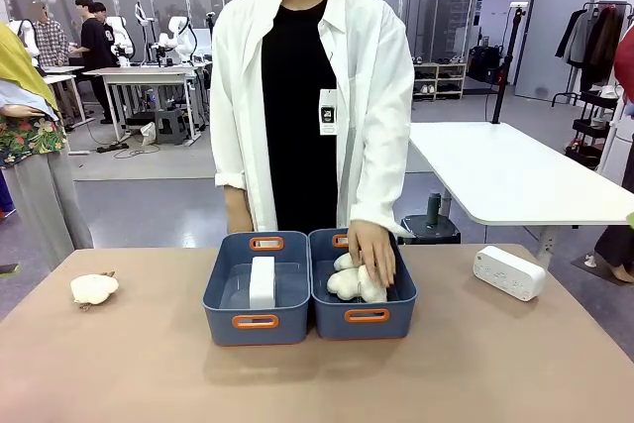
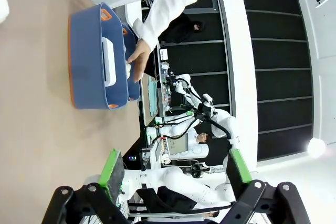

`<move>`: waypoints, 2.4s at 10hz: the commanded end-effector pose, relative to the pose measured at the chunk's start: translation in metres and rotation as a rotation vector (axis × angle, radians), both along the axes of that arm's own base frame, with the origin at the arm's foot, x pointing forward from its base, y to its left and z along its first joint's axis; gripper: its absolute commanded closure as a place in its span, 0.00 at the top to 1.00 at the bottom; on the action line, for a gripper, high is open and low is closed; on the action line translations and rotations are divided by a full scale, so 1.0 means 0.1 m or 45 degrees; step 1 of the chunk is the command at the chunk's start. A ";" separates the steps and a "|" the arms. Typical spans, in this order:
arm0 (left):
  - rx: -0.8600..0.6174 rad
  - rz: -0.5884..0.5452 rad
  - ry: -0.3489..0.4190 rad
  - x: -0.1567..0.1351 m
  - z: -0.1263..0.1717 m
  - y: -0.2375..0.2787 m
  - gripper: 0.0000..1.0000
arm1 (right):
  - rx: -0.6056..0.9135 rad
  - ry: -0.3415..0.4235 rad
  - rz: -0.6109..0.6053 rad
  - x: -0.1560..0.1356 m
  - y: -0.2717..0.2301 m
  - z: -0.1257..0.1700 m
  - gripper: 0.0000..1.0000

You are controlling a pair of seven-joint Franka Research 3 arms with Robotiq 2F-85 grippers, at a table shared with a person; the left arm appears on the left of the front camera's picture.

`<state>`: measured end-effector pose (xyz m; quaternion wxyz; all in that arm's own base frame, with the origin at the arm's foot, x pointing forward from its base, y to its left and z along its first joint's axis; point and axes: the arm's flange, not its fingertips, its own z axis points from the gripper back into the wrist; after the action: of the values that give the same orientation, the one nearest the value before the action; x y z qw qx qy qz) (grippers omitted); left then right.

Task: Sort the digital clocks into the basket.
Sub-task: Pick up the Digital clock from the table and place it into the empty Plastic storage basket.

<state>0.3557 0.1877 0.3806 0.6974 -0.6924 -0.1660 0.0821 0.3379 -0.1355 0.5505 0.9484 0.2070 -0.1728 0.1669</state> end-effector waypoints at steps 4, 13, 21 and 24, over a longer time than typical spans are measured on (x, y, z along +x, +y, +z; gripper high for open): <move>0.005 -0.012 -0.010 -0.03 0.00 0.01 1.00 | -0.347 -0.161 0.215 0.39 0.30 -0.32 1.00; 0.005 -0.012 -0.010 -0.03 0.00 0.01 1.00 | -0.408 -0.094 0.329 1.15 0.59 -0.92 1.00; 0.005 -0.012 -0.010 -0.03 0.00 0.01 1.00 | -0.560 -0.050 0.264 2.34 0.59 -1.48 1.00; 0.005 -0.012 -0.010 -0.03 0.00 0.01 1.00 | -0.568 -0.016 0.246 2.58 0.60 -1.75 1.00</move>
<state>0.3561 0.1871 0.3802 0.6975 -0.6926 -0.1649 0.0818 0.5894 -0.0824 0.3760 0.9447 0.0162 -0.1258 0.3024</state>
